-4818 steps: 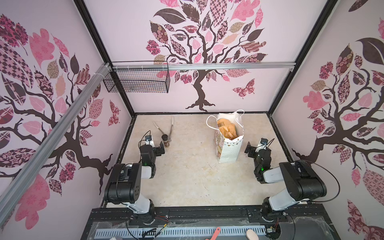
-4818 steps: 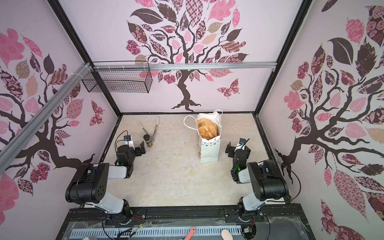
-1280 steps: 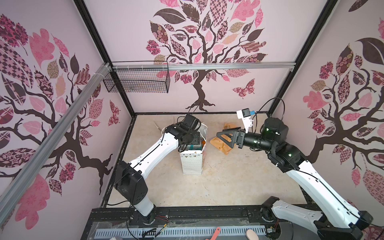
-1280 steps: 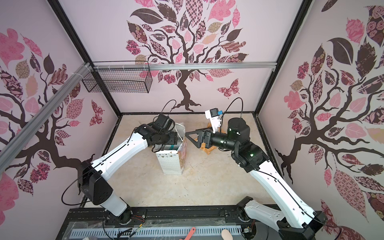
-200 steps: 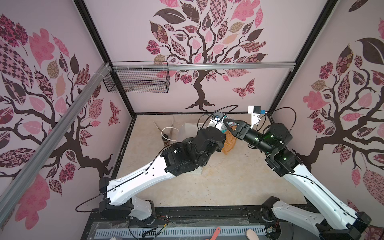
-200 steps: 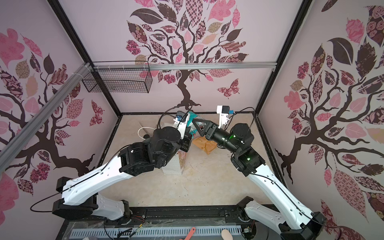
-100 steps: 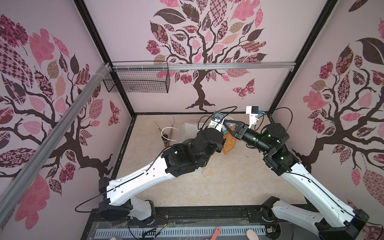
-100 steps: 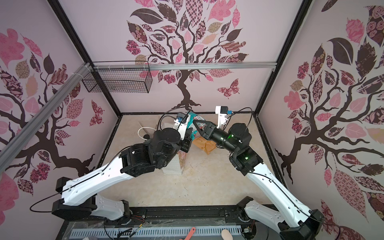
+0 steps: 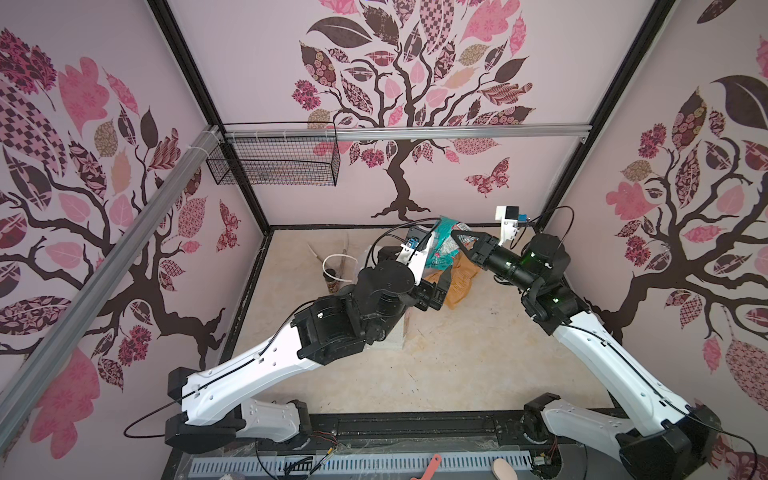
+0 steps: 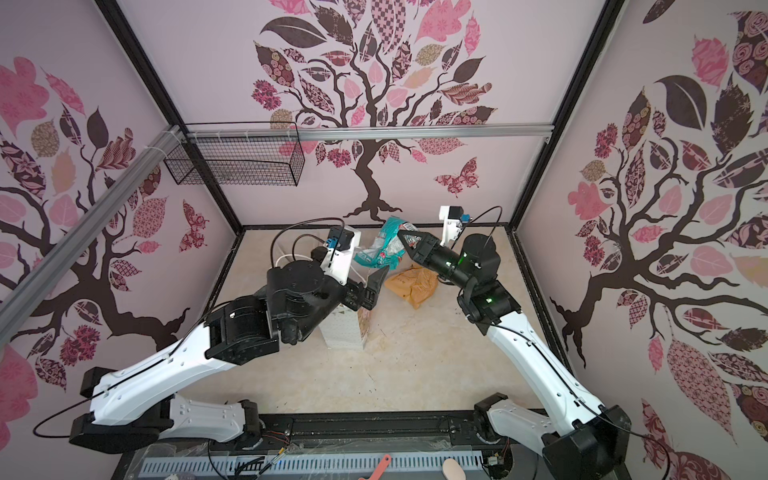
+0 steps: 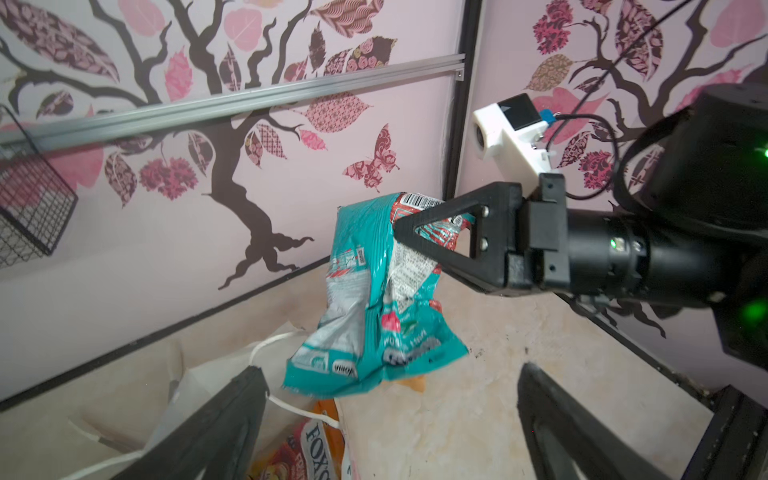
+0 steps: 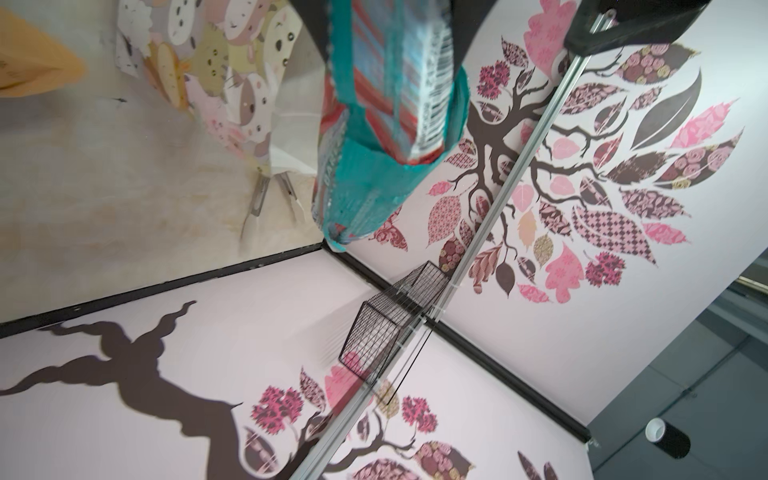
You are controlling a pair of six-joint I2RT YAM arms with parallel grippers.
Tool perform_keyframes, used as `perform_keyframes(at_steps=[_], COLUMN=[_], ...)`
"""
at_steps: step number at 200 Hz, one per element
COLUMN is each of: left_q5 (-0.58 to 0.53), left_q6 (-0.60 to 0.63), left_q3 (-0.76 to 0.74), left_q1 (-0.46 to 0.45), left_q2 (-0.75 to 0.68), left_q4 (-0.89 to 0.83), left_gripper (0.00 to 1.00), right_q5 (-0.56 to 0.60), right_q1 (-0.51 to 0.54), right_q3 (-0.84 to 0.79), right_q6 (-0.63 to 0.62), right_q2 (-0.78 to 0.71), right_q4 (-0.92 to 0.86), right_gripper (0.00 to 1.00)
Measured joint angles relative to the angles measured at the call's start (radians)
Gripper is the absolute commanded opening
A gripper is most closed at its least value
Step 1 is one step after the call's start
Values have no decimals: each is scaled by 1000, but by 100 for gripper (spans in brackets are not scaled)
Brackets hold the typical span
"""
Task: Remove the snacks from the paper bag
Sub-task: 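Carry the teal pack beside the tan wrapper with the right gripper and release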
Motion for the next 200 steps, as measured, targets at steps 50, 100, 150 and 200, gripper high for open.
perform_keyframes(at_steps=[50, 100, 150, 200], left_q5=[185, 296, 359, 370], left_q6=[64, 116, 141, 149], left_q3=[-85, -174, -203, -238], left_q1=[0, 0, 0, 0], left_q2=[-93, -160, -212, -232], left_q4=[9, 7, -16, -32], left_gripper=[99, 99, 99, 98], right_q5=[-78, -116, -128, -108], right_q1=[-230, -377, -452, -472], right_q3=[-31, -92, -172, -298], right_q6=[36, 55, 55, 44], right_q2=[61, 132, 208, 291], right_q4=[58, 82, 135, 171], right_gripper=[8, 8, 8, 8])
